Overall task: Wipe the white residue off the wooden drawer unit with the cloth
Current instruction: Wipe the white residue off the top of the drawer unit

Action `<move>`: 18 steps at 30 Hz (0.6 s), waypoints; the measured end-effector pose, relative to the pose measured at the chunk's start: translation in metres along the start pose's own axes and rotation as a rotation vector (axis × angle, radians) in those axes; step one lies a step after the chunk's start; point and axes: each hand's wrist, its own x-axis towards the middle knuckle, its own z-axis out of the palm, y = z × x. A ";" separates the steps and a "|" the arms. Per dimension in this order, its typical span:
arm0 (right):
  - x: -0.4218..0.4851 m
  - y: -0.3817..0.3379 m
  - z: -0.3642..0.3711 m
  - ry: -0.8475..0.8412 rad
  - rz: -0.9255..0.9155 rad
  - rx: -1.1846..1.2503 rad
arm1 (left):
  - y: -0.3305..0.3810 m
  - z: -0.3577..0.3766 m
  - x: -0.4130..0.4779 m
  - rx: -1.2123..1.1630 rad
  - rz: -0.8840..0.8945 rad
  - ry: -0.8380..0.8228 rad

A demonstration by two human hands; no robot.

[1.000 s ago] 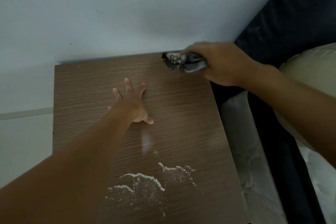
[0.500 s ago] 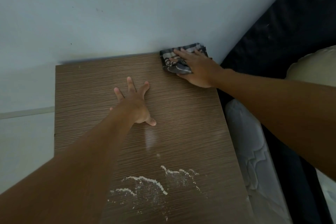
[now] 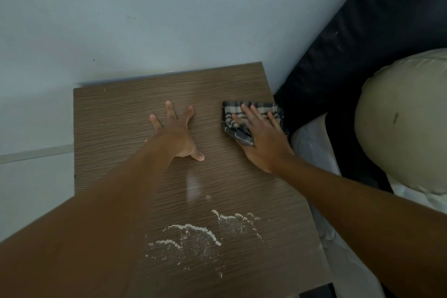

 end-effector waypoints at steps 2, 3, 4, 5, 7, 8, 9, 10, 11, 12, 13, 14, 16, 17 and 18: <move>-0.022 -0.007 0.006 -0.018 0.002 -0.022 | -0.002 0.001 -0.002 -0.012 0.020 0.013; -0.034 -0.010 0.008 -0.032 0.007 -0.027 | -0.005 0.003 -0.002 -0.023 0.035 0.025; -0.045 -0.014 0.012 -0.043 0.014 -0.028 | -0.008 0.005 -0.003 -0.027 0.052 0.040; -0.055 -0.018 0.015 -0.043 0.023 -0.028 | -0.011 0.008 -0.004 -0.018 0.071 0.056; -0.074 -0.026 0.023 -0.028 0.046 -0.036 | -0.019 0.016 -0.007 0.032 0.105 0.080; -0.083 -0.031 0.027 -0.024 0.063 -0.041 | -0.023 0.020 -0.009 0.059 0.121 0.087; -0.091 -0.036 0.031 -0.031 0.085 -0.047 | -0.027 0.024 -0.011 0.079 0.135 0.094; -0.099 -0.041 0.035 -0.043 0.110 -0.055 | -0.031 0.028 -0.012 0.091 0.146 0.099; -0.108 -0.046 0.038 -0.052 0.132 -0.065 | -0.034 0.031 -0.014 0.101 0.156 0.104; -0.115 -0.052 0.041 -0.058 0.151 -0.075 | -0.037 0.033 -0.017 0.106 0.166 0.106; -0.122 -0.059 0.044 -0.062 0.171 -0.080 | -0.039 0.036 -0.019 0.107 0.178 0.108; -0.128 -0.066 0.047 -0.065 0.198 -0.076 | -0.042 0.038 -0.021 0.107 0.192 0.107; -0.137 -0.081 0.054 -0.051 0.262 -0.056 | -0.048 0.043 -0.026 0.114 0.213 0.106; -0.141 -0.090 0.058 -0.042 0.291 -0.053 | -0.050 0.046 -0.029 0.122 0.221 0.108; -0.144 -0.098 0.061 -0.036 0.319 -0.049 | -0.053 0.048 -0.031 0.127 0.228 0.109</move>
